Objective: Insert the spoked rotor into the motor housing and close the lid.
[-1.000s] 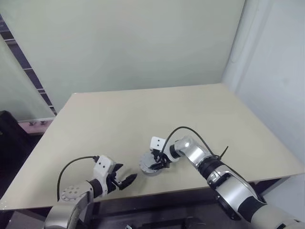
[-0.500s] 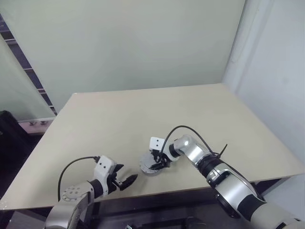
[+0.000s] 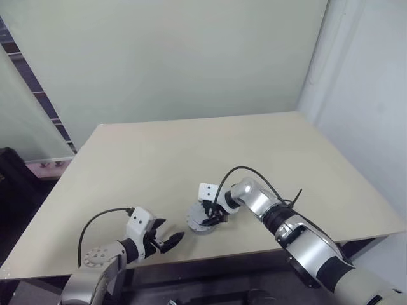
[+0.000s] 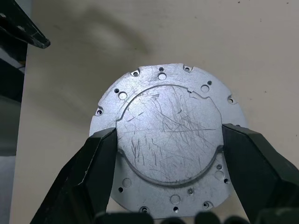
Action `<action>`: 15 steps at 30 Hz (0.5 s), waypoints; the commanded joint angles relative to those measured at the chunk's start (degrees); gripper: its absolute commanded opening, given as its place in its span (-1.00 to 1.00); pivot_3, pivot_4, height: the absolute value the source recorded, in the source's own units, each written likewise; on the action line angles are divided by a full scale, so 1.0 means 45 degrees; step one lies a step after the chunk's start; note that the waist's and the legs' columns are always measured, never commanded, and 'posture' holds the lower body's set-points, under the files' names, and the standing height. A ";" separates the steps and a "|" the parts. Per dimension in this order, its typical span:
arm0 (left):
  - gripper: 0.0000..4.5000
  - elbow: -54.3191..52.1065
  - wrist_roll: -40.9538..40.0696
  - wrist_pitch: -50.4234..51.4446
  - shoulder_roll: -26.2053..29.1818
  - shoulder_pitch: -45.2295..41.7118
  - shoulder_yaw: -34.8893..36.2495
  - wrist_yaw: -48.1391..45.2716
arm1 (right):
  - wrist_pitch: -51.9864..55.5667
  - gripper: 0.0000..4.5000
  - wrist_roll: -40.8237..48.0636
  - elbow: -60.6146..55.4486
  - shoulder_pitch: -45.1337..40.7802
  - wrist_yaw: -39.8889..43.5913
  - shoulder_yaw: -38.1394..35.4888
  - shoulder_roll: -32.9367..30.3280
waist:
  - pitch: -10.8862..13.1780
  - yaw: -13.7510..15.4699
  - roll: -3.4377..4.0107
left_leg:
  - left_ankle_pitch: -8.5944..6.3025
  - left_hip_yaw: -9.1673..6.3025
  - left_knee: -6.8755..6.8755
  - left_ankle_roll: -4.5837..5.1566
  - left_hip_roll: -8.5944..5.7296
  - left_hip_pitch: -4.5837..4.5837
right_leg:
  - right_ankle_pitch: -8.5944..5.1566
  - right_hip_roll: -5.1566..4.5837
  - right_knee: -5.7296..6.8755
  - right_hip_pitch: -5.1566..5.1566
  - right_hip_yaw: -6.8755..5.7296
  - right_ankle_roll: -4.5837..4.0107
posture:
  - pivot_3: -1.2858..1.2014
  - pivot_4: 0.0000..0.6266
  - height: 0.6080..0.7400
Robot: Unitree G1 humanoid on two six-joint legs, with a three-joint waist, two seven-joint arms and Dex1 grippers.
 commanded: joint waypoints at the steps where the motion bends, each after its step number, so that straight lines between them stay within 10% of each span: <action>1: 1.00 -0.0557 0.0008 -0.0020 0.0100 -0.0200 -0.0004 0.0000 | 0.0151 0.45 -0.0811 0.0638 -0.0013 0.0223 0.0550 -0.0335 | -0.0001 0.0001 0.0002 | 0.0000 0.0000 0.0000 0.0000 0.0000 0.0000 | 0.0000 0.0000 0.0000 0.0000 0.0000 0.0000 | 0.03 -1.00 1.00; 15: 1.00 -0.0487 0.0002 0.0099 0.0225 -0.0402 0.0000 -0.0100 | -0.0016 0.45 -0.1268 0.1165 -0.0398 0.0445 0.1013 -0.0343 | -0.0017 0.0015 0.0027 | 0.0000 -0.0007 0.0015 0.0000 -0.0008 0.0010 | 0.0000 -0.0001 0.0001 0.0022 0.0002 0.0000 | 0.03 -1.00 1.00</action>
